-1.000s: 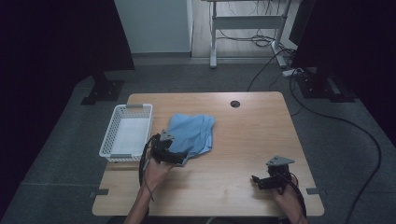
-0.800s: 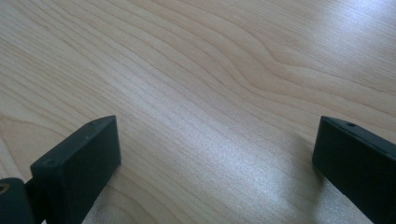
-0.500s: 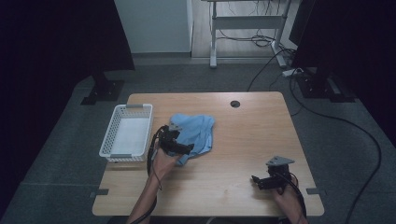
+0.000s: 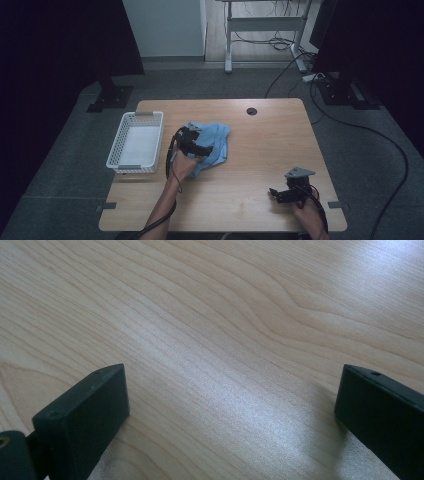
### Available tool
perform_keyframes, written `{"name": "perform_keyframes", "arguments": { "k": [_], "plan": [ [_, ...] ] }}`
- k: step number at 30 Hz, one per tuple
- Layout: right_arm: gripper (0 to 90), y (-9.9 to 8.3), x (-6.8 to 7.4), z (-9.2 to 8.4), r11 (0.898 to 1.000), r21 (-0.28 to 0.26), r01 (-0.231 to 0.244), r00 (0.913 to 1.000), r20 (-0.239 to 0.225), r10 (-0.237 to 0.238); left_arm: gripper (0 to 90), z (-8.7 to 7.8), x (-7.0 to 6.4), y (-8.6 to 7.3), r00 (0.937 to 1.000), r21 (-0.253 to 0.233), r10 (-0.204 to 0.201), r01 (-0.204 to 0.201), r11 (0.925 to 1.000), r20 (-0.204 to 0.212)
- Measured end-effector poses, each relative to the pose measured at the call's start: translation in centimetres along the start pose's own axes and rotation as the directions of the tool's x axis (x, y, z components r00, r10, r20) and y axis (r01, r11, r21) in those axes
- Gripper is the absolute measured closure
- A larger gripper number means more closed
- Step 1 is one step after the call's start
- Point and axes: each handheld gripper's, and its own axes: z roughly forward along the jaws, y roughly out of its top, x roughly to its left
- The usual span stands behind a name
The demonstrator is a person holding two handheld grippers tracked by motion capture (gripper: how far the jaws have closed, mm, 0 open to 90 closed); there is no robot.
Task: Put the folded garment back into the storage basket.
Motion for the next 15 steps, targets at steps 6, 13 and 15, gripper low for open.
{"name": "perform_keyframes", "arguments": {
  "k": [6, 13, 15],
  "plan": [
    [0.7, 0.0, 0.0, 0.0, 1.000, -0.001, 0.001, 1.0000, -0.001, -0.001, 0.0, 2.4, 0.5, 0.2, 0.9995, 0.032, -0.018, 0.019, 0.9993, -0.024],
    [0.7, 0.0, 0.0, 0.0, 1.000, -0.001, 0.001, 1.0000, -0.001, -0.001, 0.0, 5.0, 0.6, 0.3, 0.9946, 0.082, -0.018, 0.026, 0.9963, -0.102],
    [0.7, 0.0, 0.0, 0.0, 1.000, -0.001, 0.001, 1.0000, -0.001, -0.001, 0.0, 5.5, 0.7, 0.3, 0.9943, 0.087, -0.023, 0.032, 0.9957, -0.104]
  ]
}}
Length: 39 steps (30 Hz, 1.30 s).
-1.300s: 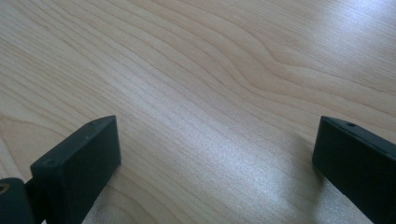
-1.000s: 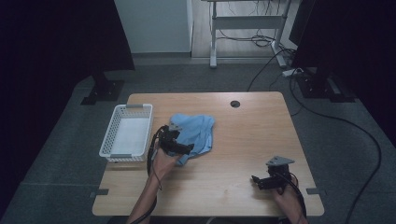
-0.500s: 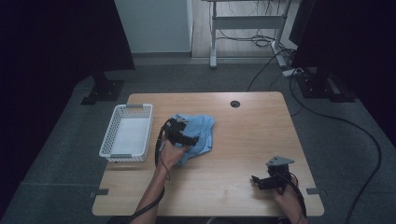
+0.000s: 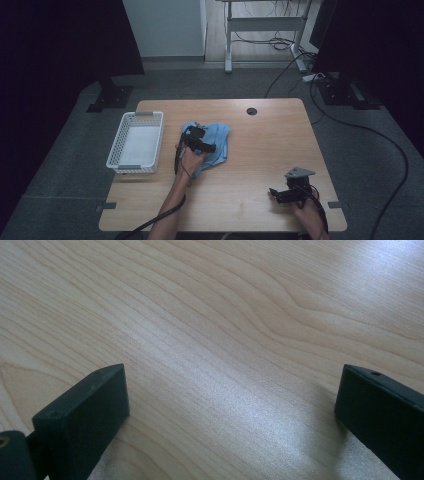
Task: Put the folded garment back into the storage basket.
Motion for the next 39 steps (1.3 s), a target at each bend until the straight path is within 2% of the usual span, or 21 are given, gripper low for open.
{"name": "perform_keyframes", "arguments": {
  "k": [4, 10, 13, 15, 17, 19, 20, 22, 23, 25, 35, 39],
  "plan": [
    [0.7, 0.0, 0.0, 0.0, 1.000, 0.000, 0.000, 1.0000, 0.000, 0.000, 0.0, 1.1, 0.0, -0.3, 1.0000, 0.037, -0.006, 0.006, 0.9993, 0.004],
    [0.7, 0.0, 0.0, 0.0, 1.000, 0.000, 0.001, 1.0000, -0.001, -0.001, 0.0, 1.2, -0.2, -0.6, 0.9999, 0.024, -0.012, 0.012, 0.9996, 0.004],
    [0.7, 0.0, 0.0, 0.0, 1.000, 0.000, 0.002, 1.0000, -0.002, -0.002, 6.6, 0.8, -0.4, -0.7, 0.9999, 0.016, -0.017, 0.017, 0.9997, 0.001],
    [0.7, 0.0, 0.0, 0.0, 1.000, 0.000, 0.001, 1.0000, -0.002, -0.001, 18.4, 0.4, -0.5, -0.7, 0.9998, 0.005, -0.016, 0.016, 0.9999, 0.007],
    [0.7, 0.0, 0.0, 0.0, 1.000, 0.000, 0.002, 1.0000, -0.002, -0.002, 38.2, 0.0, -0.7, -0.8, 0.9997, -0.013, -0.012, 0.013, 0.9998, 0.020],
    [0.7, 0.0, 0.0, 0.0, 1.000, 0.000, 0.001, 1.0000, -0.002, -0.001, 48.9, -0.1, -0.9, -0.9, 0.9995, -0.021, -0.008, 0.008, 0.9997, 0.031],
    [0.7, 0.0, 0.0, 0.0, 1.000, 0.000, 0.001, 1.0000, -0.002, -0.001, 53.9, -0.2, -1.0, -0.9, 0.9991, -0.024, -0.009, 0.010, 0.9997, 0.040],
    [0.7, 0.0, 0.0, 0.0, 1.000, 0.000, 0.002, 1.0000, -0.001, -0.002, 72.7, -0.2, -1.1, -1.0, 0.9971, -0.026, -0.026, 0.028, 0.9993, 0.071],
    [0.7, 0.0, 0.0, 0.0, 1.000, 0.000, 0.002, 1.0000, -0.001, -0.002, 78.9, -0.2, -1.1, -1.0, 0.9963, -0.027, -0.029, 0.031, 0.9991, 0.081],
    [0.7, 0.0, 0.0, 0.0, 1.000, 0.000, 0.002, 1.0000, -0.002, -0.002, 81.4, -0.2, -1.2, -0.9, 0.9971, -0.025, -0.013, 0.015, 0.9996, 0.075],
    [0.7, 0.0, 0.0, 0.0, 1.000, -0.001, 0.004, 1.0000, -0.004, -0.004, 83.0, -0.8, -1.5, -0.6, 0.9977, 0.005, 0.028, -0.028, 0.9996, 0.062],
    [0.7, 0.0, 0.0, 0.0, 1.000, 0.000, 0.004, 1.0000, -0.004, -0.004, 83.1, -1.8, -1.3, -0.4, 0.9973, -0.008, 0.024, -0.023, 0.9997, 0.069]
  ]
}}
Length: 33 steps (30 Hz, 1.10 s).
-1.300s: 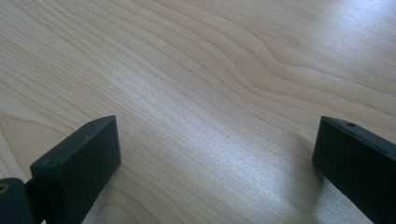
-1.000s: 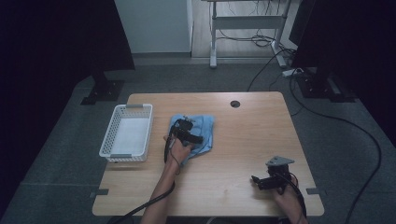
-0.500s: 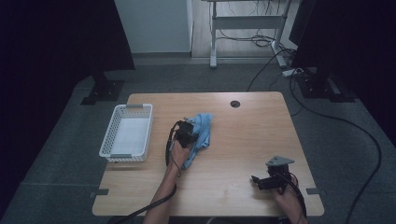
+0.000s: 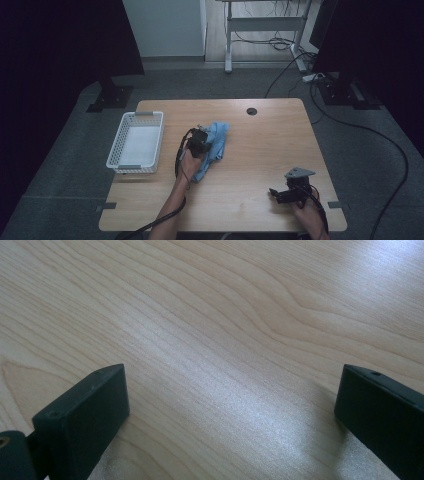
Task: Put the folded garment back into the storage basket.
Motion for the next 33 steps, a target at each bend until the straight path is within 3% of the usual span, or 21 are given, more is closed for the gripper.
{"name": "perform_keyframes", "arguments": {
  "k": [14, 33],
  "plan": [
    [0.7, 0.0, 0.0, 0.0, 1.000, 0.000, 0.001, 1.0000, -0.001, -0.001, 82.9, -4.4, 0.8, 0.8, 0.9997, -0.044, 0.021, -0.020, 0.9988, 0.013],
    [0.7, 0.0, 0.0, 0.0, 1.000, 0.001, 0.002, 1.0000, -0.001, -0.002, 82.8, -9.5, 2.5, 1.5, 0.9980, -0.071, 0.051, -0.054, 0.9960, -0.037]
  ]
}}
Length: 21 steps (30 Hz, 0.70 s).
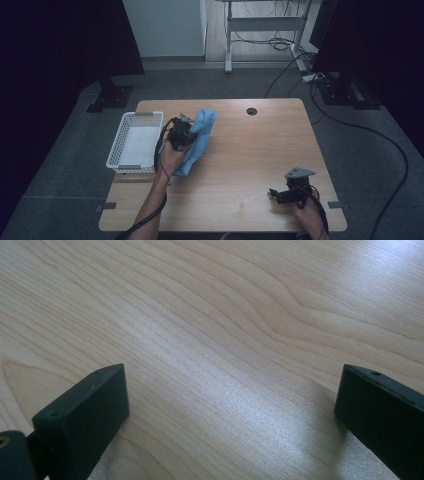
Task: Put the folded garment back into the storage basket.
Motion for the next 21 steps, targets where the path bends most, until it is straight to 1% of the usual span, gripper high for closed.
{"name": "perform_keyframes", "arguments": {
  "k": [6, 12, 13, 14, 16, 18, 19, 20, 21],
  "plan": [
    [0.7, 0.0, 0.0, 0.0, 1.000, 0.000, 0.000, 1.0000, 0.000, 0.000, 82.7, -1.6, 1.0, 0.1, 0.9995, -0.016, 0.000, -0.001, 0.9999, -0.032],
    [0.7, 0.0, 0.0, 0.0, 1.000, 0.001, -0.001, 1.0000, 0.000, 0.001, 82.7, -3.1, 2.3, 0.2, 0.9985, -0.033, 0.009, -0.011, 0.9994, -0.054],
    [0.7, 0.0, 0.0, 0.0, 1.000, 0.000, -0.001, 1.0000, 0.000, 0.001, 82.7, -3.1, 2.3, 0.2, 0.9985, -0.033, 0.009, -0.011, 0.9994, -0.054],
    [0.7, 0.0, 0.0, 0.0, 1.000, 0.001, -0.001, 1.0000, 0.000, 0.001, 82.7, -3.5, 2.8, 0.2, 0.9982, -0.041, 0.013, -0.015, 0.9990, -0.059],
    [0.8, 0.0, 0.0, 0.0, 1.000, 0.001, -0.001, 1.0000, 0.000, 0.001, 82.7, -3.8, 3.0, 0.2, 0.9978, -0.042, 0.013, -0.016, 0.9990, -0.065],
    [0.8, 0.0, 0.0, 0.0, 1.000, 0.000, -0.001, 1.0000, 0.000, 0.001, 82.7, -4.2, 3.6, 0.2, 0.9965, -0.043, 0.015, -0.019, 0.9989, -0.083],
    [0.8, 0.0, 0.0, 0.0, 1.000, 0.001, -0.001, 1.0000, 0.000, 0.001, 82.7, -4.6, 4.1, 0.1, 0.9954, -0.045, 0.016, -0.020, 0.9988, -0.094],
    [0.7, 0.0, 0.0, 0.0, 1.000, 0.001, -0.001, 1.0000, 0.001, 0.001, 82.7, -4.6, 4.1, 0.1, 0.9954, -0.045, 0.016, -0.020, 0.9988, -0.094],
    [0.8, 0.0, 0.0, 0.0, 1.000, 0.001, -0.001, 1.0000, 0.000, 0.001, 82.7, -5.1, 4.8, 0.0, 0.9937, -0.046, 0.012, -0.017, 0.9988, -0.111]
  ]
}}
